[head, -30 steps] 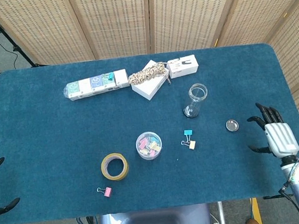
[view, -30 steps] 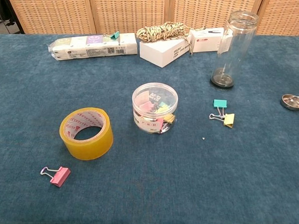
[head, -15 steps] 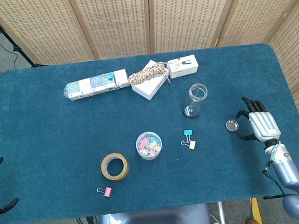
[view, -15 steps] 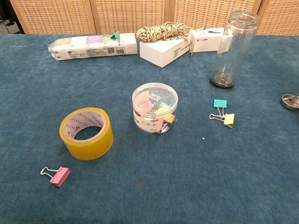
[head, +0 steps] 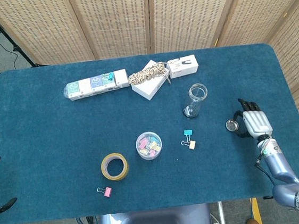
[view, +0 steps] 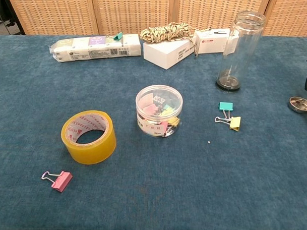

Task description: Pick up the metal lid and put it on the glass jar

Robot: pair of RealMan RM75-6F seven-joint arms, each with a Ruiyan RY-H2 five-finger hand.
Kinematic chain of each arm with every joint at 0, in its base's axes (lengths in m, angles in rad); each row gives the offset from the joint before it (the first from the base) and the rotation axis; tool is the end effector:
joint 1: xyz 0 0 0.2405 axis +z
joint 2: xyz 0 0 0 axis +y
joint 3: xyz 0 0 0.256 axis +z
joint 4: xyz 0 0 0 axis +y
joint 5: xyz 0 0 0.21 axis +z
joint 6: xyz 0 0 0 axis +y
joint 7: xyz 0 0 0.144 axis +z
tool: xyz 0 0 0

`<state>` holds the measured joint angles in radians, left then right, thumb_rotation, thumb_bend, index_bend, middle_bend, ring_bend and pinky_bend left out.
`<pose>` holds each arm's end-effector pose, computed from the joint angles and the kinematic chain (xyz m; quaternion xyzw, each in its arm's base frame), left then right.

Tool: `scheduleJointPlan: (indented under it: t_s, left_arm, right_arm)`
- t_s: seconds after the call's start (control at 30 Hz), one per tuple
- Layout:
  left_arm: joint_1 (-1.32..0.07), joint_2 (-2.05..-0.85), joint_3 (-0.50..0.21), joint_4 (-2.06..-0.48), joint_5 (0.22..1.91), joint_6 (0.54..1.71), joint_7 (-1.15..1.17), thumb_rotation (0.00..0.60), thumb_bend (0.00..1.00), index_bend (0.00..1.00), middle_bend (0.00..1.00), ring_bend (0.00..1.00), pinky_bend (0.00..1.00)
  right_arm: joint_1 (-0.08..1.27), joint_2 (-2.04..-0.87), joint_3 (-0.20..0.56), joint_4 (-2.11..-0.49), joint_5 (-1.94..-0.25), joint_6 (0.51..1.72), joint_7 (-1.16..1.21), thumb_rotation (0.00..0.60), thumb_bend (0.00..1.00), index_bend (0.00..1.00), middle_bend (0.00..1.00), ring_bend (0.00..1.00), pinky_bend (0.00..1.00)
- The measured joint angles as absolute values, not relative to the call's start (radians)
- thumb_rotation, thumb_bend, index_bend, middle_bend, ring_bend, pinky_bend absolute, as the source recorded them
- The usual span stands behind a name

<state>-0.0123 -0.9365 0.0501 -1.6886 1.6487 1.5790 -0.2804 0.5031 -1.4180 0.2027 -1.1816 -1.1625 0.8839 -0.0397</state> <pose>-0.3020 0.1368 0.1995 -0.5862 -0.4383 -0.4371 0.5227 -0.3139 -0.3472 0.0698 0.6392 -0.4567 0.2971 0.5428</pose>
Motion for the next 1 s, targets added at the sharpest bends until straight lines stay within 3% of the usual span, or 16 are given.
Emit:
scheduleJointPlan:
  t_s: [0.17,0.33,0.53,1.0]
  left_arm:
    - [-0.016,-0.935,0.049,-1.689,1.646,1.571,-0.283,0.600,0.09,0.00,0.00,0.00,0.00]
    - [-0.014,-0.935,0.046,-1.689,1.642,1.577,-0.283,0.600,0.09,0.00,0.00,0.00,0.00]
    - [-0.014,-0.935,0.045,-1.688,1.640,1.577,-0.284,0.600,0.09,0.00,0.00,0.00,0.00]
    - [-0.013,-0.936,0.042,-1.691,1.631,1.574,-0.280,0.600,0.09,0.00,0.00,0.00,0.00]
  right_arm:
    - [0.522,-1.446,0.196,-1.123,-1.165,0.850,-0.012,0.600,0.33,0.43,0.00,0.00,0.00]
    - [0.540,-1.474,0.194,-1.071,-1.156,0.810,0.010,0.600,0.44,0.44,0.00,0.00,0.00]
    - [0.551,-1.489,0.195,-1.040,-1.140,0.787,0.024,0.600,0.48,0.44,0.00,0.00,0.00]
    - [0.555,-1.515,0.191,-1.009,-1.152,0.796,0.053,0.600,0.48,0.48,0.00,0.00,0.00]
